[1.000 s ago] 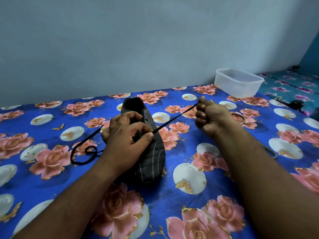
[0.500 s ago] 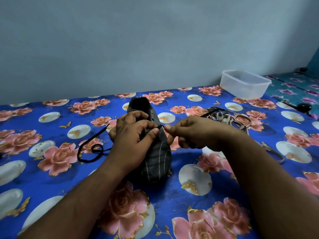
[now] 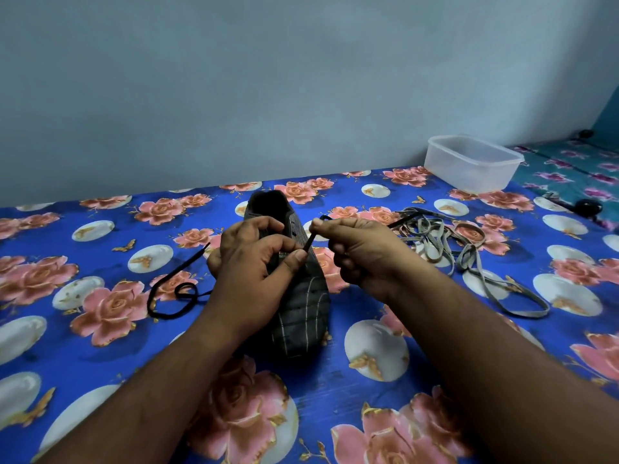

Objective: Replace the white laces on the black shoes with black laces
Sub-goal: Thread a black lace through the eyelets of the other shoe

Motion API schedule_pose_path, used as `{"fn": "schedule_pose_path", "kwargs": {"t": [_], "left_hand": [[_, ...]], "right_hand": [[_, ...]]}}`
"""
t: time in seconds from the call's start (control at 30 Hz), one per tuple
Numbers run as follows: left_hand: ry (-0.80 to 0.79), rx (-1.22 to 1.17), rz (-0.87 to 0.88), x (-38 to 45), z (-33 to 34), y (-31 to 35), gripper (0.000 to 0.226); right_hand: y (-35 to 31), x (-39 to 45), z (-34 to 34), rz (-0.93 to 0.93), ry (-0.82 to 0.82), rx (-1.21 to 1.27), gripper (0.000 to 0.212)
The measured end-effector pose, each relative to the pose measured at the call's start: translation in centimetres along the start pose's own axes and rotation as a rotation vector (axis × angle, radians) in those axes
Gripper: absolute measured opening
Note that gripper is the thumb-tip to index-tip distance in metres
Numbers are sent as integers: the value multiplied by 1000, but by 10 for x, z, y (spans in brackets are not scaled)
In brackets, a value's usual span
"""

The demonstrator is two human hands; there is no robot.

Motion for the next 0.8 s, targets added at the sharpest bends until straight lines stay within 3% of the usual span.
{"fn": "schedule_pose_path", "kwargs": {"t": [0.13,0.33,0.8], "left_hand": [[-13,-1,3,0,1,1,30],[-34,-17,13,0,3,2,22],[-36,-32,11,0,3,1,21]], "right_hand": [[-3,7,-23,-1,109,160,15],[-14,12,-77,-8,291,294,15],[-19,5,-86,-40,403,120,29]]}}
Point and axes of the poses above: each hand's wrist, its own x-axis towards the middle knuckle, its own z-axis out of the palm, y = z × x, the point moved 10 cm from there along x, towards the middle knuckle, and after that the axes turned 6 degrees about z, right-handed, at the moved point
